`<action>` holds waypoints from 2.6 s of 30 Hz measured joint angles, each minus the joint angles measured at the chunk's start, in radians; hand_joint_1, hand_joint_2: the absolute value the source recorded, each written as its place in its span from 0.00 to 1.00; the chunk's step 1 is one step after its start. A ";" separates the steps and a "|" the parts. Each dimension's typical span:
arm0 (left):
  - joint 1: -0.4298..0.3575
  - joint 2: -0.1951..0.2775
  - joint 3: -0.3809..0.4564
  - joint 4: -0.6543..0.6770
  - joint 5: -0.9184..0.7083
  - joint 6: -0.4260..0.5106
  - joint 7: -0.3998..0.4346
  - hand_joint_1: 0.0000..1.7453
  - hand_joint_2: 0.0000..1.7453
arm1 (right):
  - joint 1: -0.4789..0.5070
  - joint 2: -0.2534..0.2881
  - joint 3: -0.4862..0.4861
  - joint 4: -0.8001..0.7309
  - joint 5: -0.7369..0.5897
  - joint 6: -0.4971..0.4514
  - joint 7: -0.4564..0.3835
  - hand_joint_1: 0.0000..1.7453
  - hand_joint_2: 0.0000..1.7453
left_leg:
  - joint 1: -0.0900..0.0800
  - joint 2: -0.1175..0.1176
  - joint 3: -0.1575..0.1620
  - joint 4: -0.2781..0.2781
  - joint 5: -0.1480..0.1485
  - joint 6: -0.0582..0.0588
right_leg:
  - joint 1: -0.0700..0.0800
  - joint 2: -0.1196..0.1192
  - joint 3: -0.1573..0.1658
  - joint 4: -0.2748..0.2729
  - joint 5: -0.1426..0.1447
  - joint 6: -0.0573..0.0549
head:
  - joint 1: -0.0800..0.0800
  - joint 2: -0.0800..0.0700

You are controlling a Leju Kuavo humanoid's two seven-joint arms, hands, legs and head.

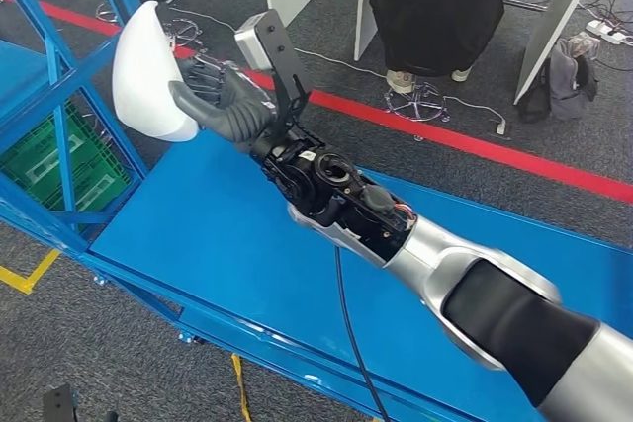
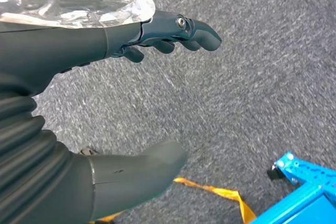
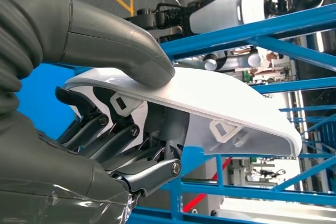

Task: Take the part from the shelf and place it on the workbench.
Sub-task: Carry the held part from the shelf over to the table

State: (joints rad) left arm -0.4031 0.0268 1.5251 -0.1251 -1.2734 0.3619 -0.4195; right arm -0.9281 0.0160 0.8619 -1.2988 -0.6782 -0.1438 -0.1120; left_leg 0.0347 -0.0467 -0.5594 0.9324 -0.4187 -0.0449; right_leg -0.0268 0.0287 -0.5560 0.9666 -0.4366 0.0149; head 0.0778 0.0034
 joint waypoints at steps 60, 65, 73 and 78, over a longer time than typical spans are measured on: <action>0.026 0.022 0.000 0.000 0.037 -0.024 0.033 0.00 1.00 | 0.466 -0.219 -0.075 -0.514 0.219 0.186 -0.025 1.00 1.00 | 0.000 0.000 -0.001 0.000 -0.002 0.001 | 0.000 0.000 0.000 0.000 -0.001 0.001 | 0.000 0.000; 0.026 0.022 0.000 0.000 0.039 -0.030 0.033 0.00 1.00 | 0.480 -0.219 -0.092 -0.519 0.230 0.194 -0.026 1.00 1.00 | 0.000 0.000 -0.001 0.000 -0.002 0.001 | 0.000 0.000 0.000 0.000 -0.001 0.001 | 0.000 0.000; 0.029 0.022 0.000 0.000 0.042 -0.033 0.031 0.00 1.00 | 0.495 -0.219 -0.114 -0.529 0.256 0.201 -0.019 1.00 1.00 | 0.000 0.000 -0.001 0.000 -0.002 0.001 | 0.000 0.000 0.000 0.000 -0.001 0.001 | 0.000 0.000; 0.030 0.022 0.000 0.000 0.041 -0.033 0.030 0.00 1.00 | 0.497 -0.219 -0.122 -0.534 0.268 0.194 -0.015 1.00 1.00 | 0.000 0.000 -0.001 0.000 -0.002 0.001 | 0.000 0.000 0.000 0.000 -0.001 0.001 | 0.000 0.000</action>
State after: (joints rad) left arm -0.3735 0.0492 1.5251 -0.1251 -1.2323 0.3288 -0.3895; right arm -0.4309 -0.2033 0.7404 -1.8331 -0.4106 0.0503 -0.1273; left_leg 0.0347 -0.0463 -0.5603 0.9324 -0.4204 -0.0436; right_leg -0.0269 0.0287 -0.5562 0.9663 -0.4377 0.0157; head 0.0776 0.0034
